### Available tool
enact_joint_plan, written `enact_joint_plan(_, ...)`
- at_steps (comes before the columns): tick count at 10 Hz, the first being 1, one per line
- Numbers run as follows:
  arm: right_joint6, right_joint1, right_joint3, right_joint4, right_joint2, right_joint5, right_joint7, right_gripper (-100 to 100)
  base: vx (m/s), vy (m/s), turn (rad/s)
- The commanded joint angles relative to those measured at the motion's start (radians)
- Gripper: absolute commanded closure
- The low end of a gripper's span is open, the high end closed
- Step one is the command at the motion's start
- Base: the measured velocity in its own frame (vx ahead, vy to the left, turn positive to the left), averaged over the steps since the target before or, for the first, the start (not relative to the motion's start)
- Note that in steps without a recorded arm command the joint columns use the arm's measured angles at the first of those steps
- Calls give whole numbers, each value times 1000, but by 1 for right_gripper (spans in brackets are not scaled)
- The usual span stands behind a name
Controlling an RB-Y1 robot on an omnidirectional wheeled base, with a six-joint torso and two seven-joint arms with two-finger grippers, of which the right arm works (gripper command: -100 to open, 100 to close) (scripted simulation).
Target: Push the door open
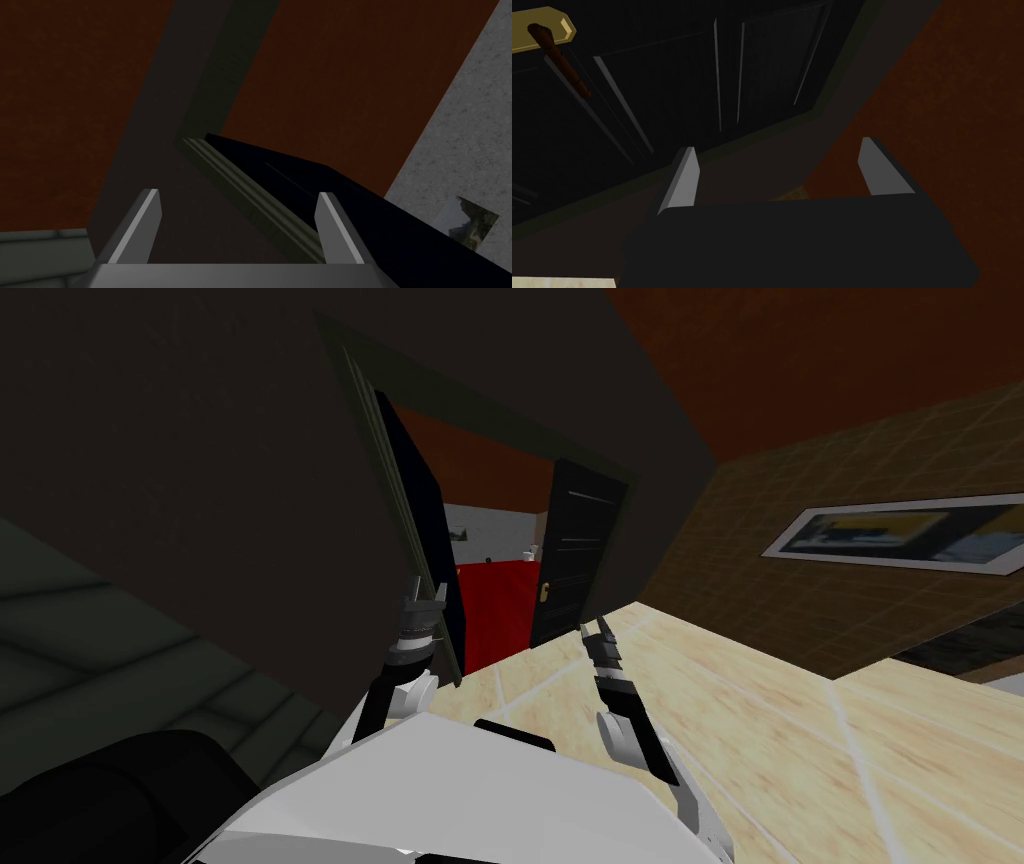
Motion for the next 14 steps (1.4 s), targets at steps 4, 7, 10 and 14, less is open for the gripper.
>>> enact_joint_plan(4, -9, -55, 22, 104, -39, -11, -22, -100, 82, -75, 99)
enact_joint_plan(7, -16, -100, 42, 192, -70, -20, -39, -100, 54, -67, 120)
enact_joint_plan(10, -25, -144, 62, 280, -102, -29, -57, -100, 83, -87, 131)
enact_joint_plan(14, -35, -204, 88, 396, -144, -41, -80, -100, 68, -101, 124)
